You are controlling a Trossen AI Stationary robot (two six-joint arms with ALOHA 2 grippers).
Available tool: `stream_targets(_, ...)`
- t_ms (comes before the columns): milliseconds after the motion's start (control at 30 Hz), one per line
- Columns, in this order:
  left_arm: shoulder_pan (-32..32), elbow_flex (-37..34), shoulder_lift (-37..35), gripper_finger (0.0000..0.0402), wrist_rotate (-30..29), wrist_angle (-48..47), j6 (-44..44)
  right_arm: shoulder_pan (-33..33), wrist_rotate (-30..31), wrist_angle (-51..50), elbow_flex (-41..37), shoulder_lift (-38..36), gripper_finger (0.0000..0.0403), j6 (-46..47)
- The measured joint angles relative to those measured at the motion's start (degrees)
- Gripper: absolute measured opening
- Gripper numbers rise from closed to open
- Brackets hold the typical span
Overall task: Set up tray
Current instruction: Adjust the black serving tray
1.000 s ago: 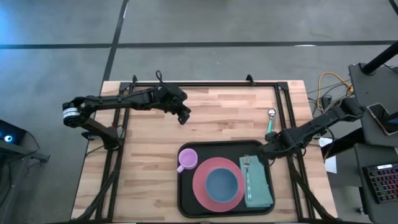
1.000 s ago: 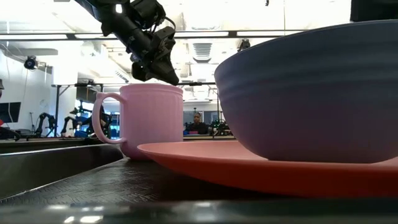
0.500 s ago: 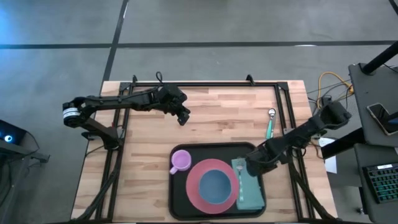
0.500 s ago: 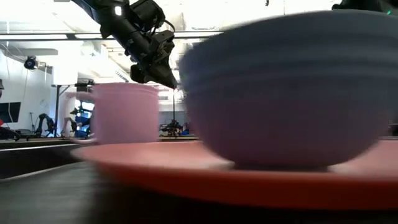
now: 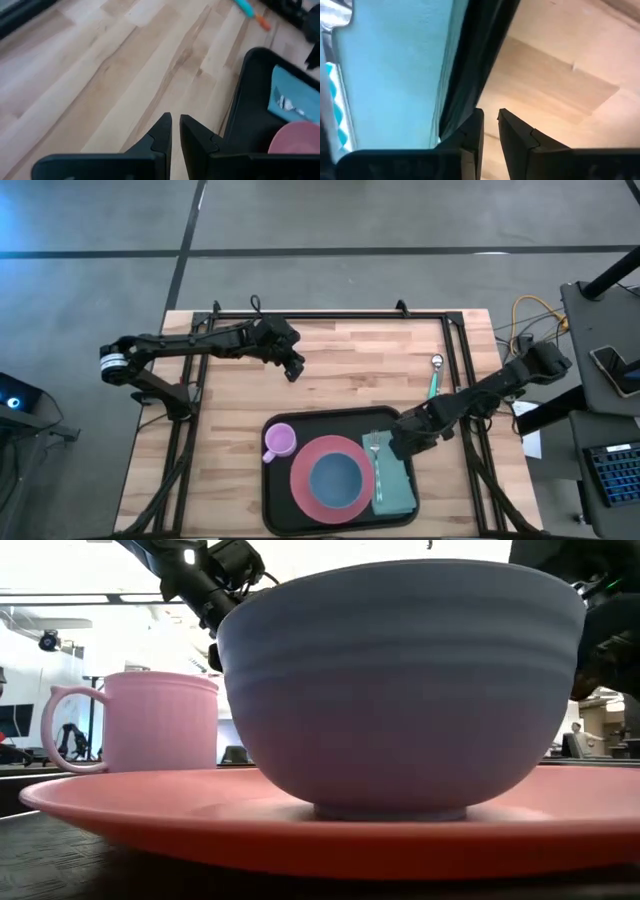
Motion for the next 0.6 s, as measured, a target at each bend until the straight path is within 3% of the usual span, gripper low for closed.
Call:
stream_targets(367,-2.11,-0.97,-8.43,0.0018,0.15,-21.05,-1.84,-0.18,0.23,-3.89,-1.13,-0.49,0.0044,1.53)
stream_targets(600,-6.39,-11.79,-19.32,0.0018,3.49,-22.9,-13.75,-1.56,3.04,-3.55,-1.13,-0.56,0.0044,1.11)
